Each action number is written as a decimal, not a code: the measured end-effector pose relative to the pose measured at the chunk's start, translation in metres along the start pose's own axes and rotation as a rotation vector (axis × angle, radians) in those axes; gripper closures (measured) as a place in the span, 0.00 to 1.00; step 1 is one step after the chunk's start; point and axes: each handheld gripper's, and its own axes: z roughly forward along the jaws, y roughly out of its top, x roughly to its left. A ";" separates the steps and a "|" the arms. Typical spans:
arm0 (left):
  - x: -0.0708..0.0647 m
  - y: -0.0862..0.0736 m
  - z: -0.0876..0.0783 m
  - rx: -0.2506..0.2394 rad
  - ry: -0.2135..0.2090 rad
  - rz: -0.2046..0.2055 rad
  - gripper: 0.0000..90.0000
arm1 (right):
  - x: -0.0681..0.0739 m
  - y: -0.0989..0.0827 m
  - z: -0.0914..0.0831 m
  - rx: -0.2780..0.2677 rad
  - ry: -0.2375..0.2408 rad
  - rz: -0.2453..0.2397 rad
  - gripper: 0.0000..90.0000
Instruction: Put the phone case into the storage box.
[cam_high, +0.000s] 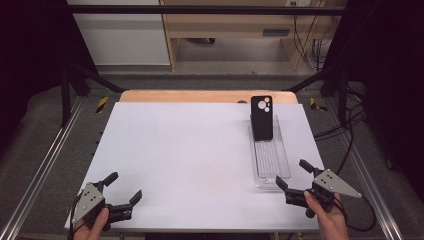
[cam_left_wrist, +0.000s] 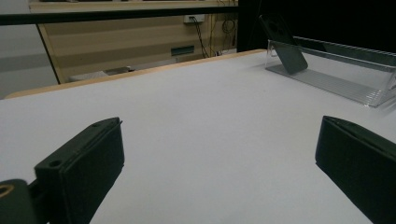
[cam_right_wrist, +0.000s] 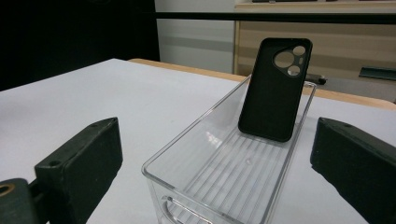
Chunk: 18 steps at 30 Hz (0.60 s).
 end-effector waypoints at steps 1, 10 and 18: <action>0.000 0.000 0.000 0.000 0.000 0.000 0.01 | 0.000 -0.001 0.000 0.002 0.001 -0.003 0.03; 0.000 0.000 0.000 0.001 -0.001 0.002 0.01 | 0.001 -0.005 0.000 0.002 0.008 -0.020 0.03; 0.000 0.000 0.000 0.005 0.006 0.008 0.01 | 0.002 -0.011 0.003 0.001 0.017 -0.028 0.03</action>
